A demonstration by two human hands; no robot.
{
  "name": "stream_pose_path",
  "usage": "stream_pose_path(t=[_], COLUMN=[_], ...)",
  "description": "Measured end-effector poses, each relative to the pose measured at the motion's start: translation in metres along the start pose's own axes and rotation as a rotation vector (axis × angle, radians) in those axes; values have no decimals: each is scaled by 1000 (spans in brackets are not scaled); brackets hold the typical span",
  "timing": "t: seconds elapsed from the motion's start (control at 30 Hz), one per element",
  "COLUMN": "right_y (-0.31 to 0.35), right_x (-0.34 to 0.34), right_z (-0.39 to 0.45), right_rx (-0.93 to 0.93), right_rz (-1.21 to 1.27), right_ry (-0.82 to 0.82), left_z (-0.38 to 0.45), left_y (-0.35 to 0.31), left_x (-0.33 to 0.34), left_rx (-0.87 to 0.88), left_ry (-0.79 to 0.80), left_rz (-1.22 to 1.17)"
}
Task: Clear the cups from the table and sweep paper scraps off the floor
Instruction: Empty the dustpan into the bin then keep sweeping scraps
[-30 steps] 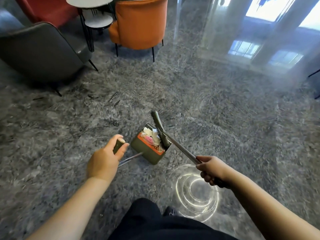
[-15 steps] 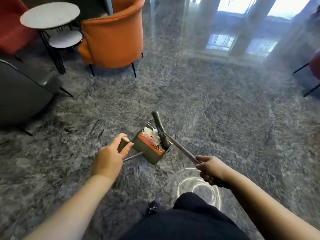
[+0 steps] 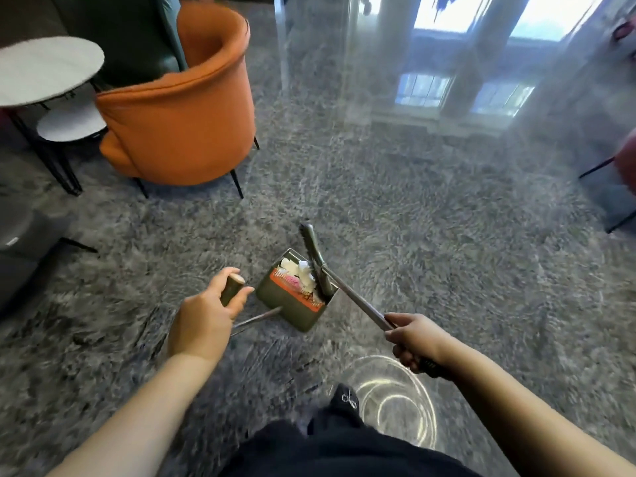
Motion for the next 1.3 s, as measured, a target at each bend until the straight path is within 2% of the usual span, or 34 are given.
stream_pose_path(t=[0.2,0.63,0.93,1.03,1.3], right_y=[106,364,528,588,762], right_x=[-47,-100,-173,-206,-282], right_z=[43,191,293,334,417], right_rx=[-2,-17,8,17,30], right_rz=[11,32,40,19,-31], right_ry=[-10,-23,0,0,17], left_z=[111,427,621,691,871], left_y=[-20,1,-22,-36,-61], left_x=[6,41,74,93,115], left_rx=[7,66,120,87,82], left_ry=[-28,9,-48,-67,-190], left_rz=[-9,-41,30,39,22])
Point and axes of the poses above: each hand's wrist, its own z-axis towards the middle knuckle, its own x-axis out of the palm, y = z × x, the point moved 6 cm from there along z, towards the middle knuckle, and after that the axes turned 10 degrees about x, right-handed, at the moved point
